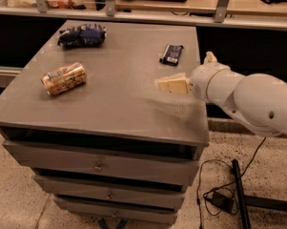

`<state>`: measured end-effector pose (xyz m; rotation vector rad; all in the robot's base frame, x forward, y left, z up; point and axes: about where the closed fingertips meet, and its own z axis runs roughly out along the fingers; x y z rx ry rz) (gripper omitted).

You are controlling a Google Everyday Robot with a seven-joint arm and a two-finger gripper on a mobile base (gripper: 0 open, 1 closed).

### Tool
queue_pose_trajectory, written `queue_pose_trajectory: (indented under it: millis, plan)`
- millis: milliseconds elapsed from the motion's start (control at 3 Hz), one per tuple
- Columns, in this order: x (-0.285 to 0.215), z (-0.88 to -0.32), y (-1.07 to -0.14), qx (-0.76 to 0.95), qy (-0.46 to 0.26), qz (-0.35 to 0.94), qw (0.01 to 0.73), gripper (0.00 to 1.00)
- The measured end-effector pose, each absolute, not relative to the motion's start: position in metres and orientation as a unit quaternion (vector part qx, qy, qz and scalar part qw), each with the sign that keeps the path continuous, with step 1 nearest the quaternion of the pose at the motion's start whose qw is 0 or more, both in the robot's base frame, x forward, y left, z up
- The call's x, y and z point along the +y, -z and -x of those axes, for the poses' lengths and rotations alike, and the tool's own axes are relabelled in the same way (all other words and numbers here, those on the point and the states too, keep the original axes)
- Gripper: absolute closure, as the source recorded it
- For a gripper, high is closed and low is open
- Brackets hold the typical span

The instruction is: Move rxbar chocolate near orange can

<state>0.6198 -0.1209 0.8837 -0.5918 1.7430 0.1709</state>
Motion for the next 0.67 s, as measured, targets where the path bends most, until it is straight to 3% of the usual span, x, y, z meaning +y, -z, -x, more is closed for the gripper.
queue_pose_trajectory:
  millis: [667]
  plan:
    - [-0.11,-0.656,-0.874,0.75,-0.083,0.226,0.615,0.0]
